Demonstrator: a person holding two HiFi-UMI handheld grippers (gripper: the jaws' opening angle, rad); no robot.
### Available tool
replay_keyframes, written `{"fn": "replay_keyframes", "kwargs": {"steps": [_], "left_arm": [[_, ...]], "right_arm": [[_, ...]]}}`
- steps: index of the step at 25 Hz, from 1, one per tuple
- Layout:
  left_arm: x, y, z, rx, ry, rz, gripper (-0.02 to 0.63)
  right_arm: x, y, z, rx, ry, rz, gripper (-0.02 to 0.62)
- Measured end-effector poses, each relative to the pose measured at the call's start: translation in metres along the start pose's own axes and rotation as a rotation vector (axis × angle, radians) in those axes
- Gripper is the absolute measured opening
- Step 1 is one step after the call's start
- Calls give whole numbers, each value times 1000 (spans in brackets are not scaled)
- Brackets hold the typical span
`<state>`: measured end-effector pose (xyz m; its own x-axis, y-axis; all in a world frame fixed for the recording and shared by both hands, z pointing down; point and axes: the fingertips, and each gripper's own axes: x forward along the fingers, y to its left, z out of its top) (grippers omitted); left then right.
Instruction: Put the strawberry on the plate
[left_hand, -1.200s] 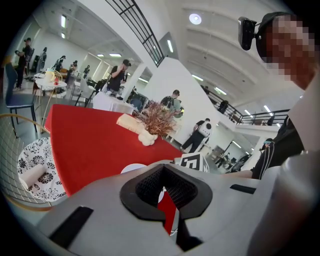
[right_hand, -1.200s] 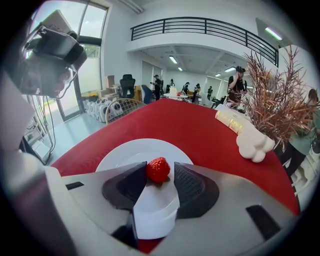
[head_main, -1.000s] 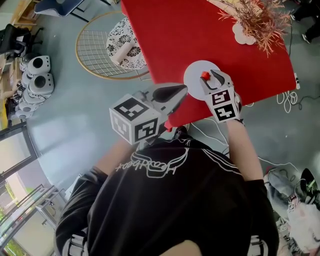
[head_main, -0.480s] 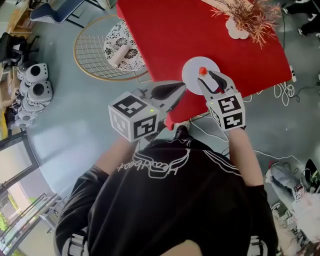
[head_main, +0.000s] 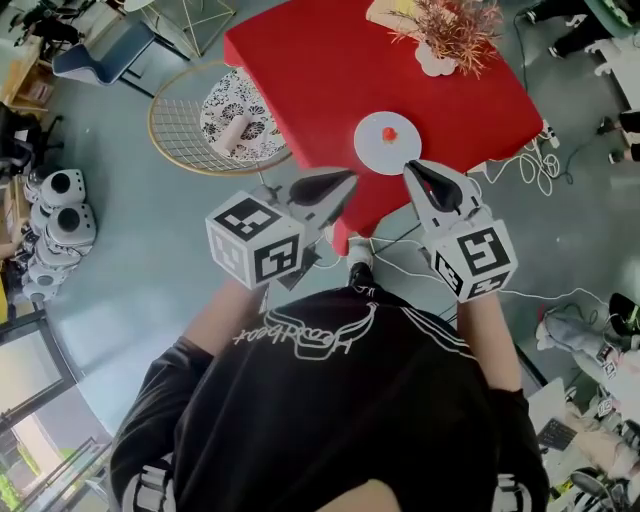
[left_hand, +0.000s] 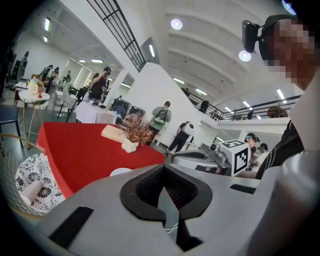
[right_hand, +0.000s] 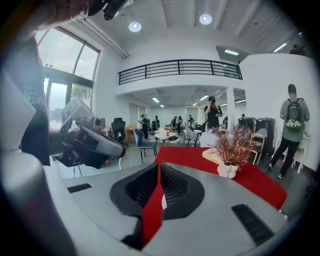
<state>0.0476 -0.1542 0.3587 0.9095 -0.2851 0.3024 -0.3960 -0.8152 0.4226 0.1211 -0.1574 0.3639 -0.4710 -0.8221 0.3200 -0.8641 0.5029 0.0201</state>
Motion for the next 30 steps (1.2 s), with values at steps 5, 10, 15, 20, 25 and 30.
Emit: {"fn": "replay_keyframes", "kwargs": {"steps": [5,10,15,20,25,30], "left_arm": [[-47,-32,1,28,-39,-28,6],[-88,-68,-7,88,-59,-80,6],[-125,-101,-21,143,-51,-125,6],[-147,-127,-37,183,-44,-160,6],[-155,-146,-49,201,-31,-188,6],[-158,-153,-53,210,-20,-202,6]], "right_arm": [[-45,51,28,39,-81,-2,9],[-81,105,39,102,-144,8,8],[-116,156,36,97,-158,-9,8],[-141,189,27,129,-161,-23,8],[-155,204,17,140,-147,-46,8],[-160,211,16,132,-144,-61,8]]}}
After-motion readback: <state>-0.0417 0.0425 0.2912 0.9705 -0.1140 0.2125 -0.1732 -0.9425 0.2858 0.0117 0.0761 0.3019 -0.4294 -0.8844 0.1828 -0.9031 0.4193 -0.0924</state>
